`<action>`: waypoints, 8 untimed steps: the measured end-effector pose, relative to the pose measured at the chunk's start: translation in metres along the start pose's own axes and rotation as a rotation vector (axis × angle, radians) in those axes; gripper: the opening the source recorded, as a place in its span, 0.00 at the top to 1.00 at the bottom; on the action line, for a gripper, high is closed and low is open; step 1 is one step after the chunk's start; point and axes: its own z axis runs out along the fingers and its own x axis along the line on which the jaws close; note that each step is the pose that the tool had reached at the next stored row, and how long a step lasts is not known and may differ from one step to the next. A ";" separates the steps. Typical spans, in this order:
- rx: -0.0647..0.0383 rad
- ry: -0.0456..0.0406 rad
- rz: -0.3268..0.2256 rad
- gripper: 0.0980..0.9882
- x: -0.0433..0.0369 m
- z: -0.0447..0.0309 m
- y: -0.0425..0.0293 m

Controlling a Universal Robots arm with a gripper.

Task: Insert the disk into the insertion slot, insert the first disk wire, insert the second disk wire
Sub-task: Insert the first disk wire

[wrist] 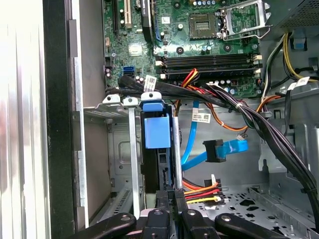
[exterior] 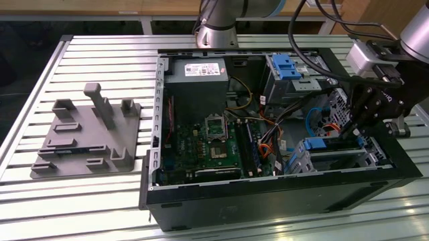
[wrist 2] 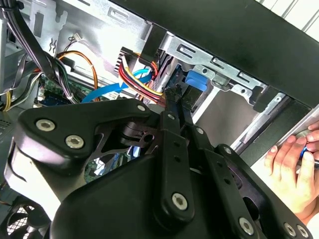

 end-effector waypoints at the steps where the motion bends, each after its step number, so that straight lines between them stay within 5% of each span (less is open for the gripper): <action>1: 0.000 0.0001 -0.001 0.93 0.0000 0.0002 0.0000; 8: -0.001 0.0004 -0.007 0.93 0.0000 0.0022 -0.0003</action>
